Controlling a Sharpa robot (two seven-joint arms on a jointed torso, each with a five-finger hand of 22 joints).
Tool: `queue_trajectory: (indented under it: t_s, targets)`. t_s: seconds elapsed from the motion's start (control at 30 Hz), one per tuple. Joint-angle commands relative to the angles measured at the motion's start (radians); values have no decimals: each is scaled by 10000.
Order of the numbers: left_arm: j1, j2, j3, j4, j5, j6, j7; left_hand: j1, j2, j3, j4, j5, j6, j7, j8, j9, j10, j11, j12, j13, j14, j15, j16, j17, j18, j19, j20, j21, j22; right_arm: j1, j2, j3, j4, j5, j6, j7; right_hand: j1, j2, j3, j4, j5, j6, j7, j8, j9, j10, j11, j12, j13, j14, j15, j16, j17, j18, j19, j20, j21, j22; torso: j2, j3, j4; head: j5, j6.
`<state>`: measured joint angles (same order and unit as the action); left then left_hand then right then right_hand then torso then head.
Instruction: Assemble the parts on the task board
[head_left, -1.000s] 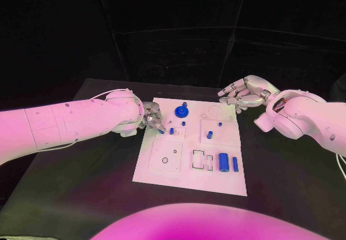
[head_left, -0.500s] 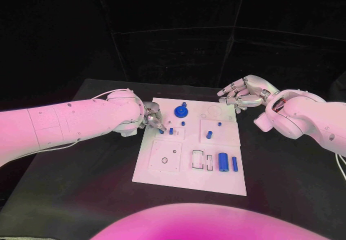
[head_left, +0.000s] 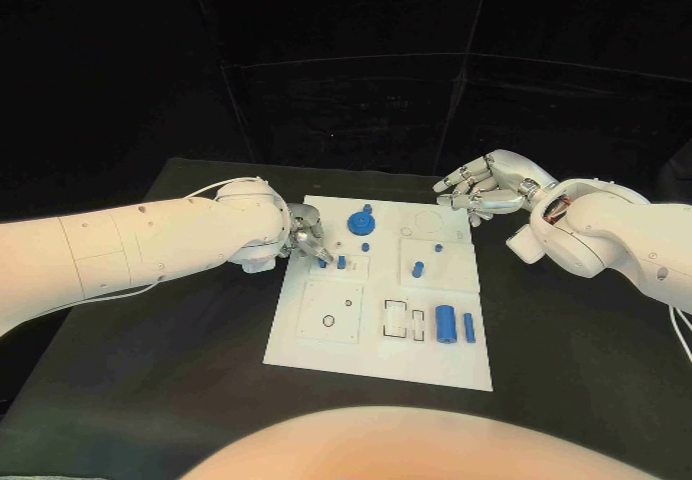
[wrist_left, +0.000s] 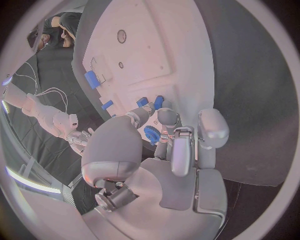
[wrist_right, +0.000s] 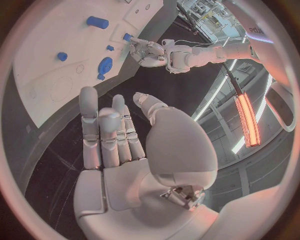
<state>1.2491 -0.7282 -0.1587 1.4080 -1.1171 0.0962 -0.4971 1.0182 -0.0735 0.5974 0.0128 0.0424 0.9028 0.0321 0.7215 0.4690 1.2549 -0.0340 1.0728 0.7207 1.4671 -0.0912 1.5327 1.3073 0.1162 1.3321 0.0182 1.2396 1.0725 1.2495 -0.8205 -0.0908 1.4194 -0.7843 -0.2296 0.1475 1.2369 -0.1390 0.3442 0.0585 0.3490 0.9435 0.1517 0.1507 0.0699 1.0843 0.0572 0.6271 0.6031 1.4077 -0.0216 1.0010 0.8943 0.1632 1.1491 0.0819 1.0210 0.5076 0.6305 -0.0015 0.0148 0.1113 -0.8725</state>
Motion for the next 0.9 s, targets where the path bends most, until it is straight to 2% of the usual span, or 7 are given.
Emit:
queue_trajectory:
  t_s: [0.03,0.3,0.4,0.5,0.57,0.83,0.9]
  targets:
    - [-4,21,-1,-21,65,133,-1,-139,-40,-42,88,48,64,-13,46,12,7,-53,47,-12,868,-52,48,1820,-95,60,-18,50,7,18,-4,8,25,-8,53,86,-57,72,-25,57,57,-62,-4,66,5,-38,39,53,-9,17,33,-34,9,137,55,43,-60,-9,-11,0,14,-1,-1]
    - [-4,-62,0,-54,142,-155,-5,-1121,-592,-1172,715,40,37,80,40,9,-66,25,18,-130,847,-4,11,1730,-87,25,-2,-26,-73,18,-3,8,13,-8,45,94,-57,72,-25,57,57,-62,-4,66,5,-38,39,53,-9,17,33,-34,9,137,55,43,-60,-9,-11,-8,9,-19,-1]
    - [-5,-124,1,-53,389,-512,101,-1325,-744,-1719,951,39,-637,268,-404,-199,-402,170,-320,-682,829,93,-23,1647,-77,-26,50,-112,-179,18,-1,8,7,-8,45,96,-57,72,-25,57,57,-62,-4,67,5,-38,39,53,-9,17,33,-35,7,137,54,43,-61,-11,-9,-7,11,-22,-1]
    - [-5,-165,1,-47,607,-762,209,-1239,-751,-2132,1090,54,-1353,514,-909,-470,-854,393,-753,-1339,825,252,-31,1625,-83,-58,166,-172,-247,18,2,8,2,-8,45,97,-62,70,-28,64,58,-66,-3,68,5,-41,41,55,-15,11,34,-56,-14,141,47,43,-78,-37,-6,-5,12,-26,-1]
    - [-5,-204,2,-26,736,-955,313,-1145,-678,-2374,1202,51,-1781,650,-1224,-661,-963,506,-801,-1440,824,365,-31,1621,-83,-67,257,-197,-270,17,6,8,-4,-8,46,97,-62,70,-28,64,58,-66,-3,68,5,-41,41,55,-15,11,34,-56,-14,141,47,43,-78,-37,-5,-9,12,-26,-1]
    - [-2,-423,7,111,1259,-1580,965,-726,-428,-2965,1494,50,-1672,775,-1317,-899,-1201,626,-886,-1701,792,493,-80,1491,-2,-182,436,-373,-484,17,17,7,-26,-8,60,87,-62,70,-28,64,58,-66,-3,68,5,-41,41,55,-15,11,34,-56,-14,141,47,43,-78,-37,-6,-10,9,-46,-1]
    - [1,-481,8,133,1471,-1814,1406,-456,-374,-3070,1470,62,-1501,777,-1227,-917,-1404,651,-1001,-1767,677,505,-283,1035,124,-501,473,-815,-1075,17,18,7,-32,-8,62,86,-62,71,-28,69,60,-70,-2,69,4,-43,41,57,-20,14,35,-47,-2,140,50,44,-80,-38,-7,-8,13,-56,-1]
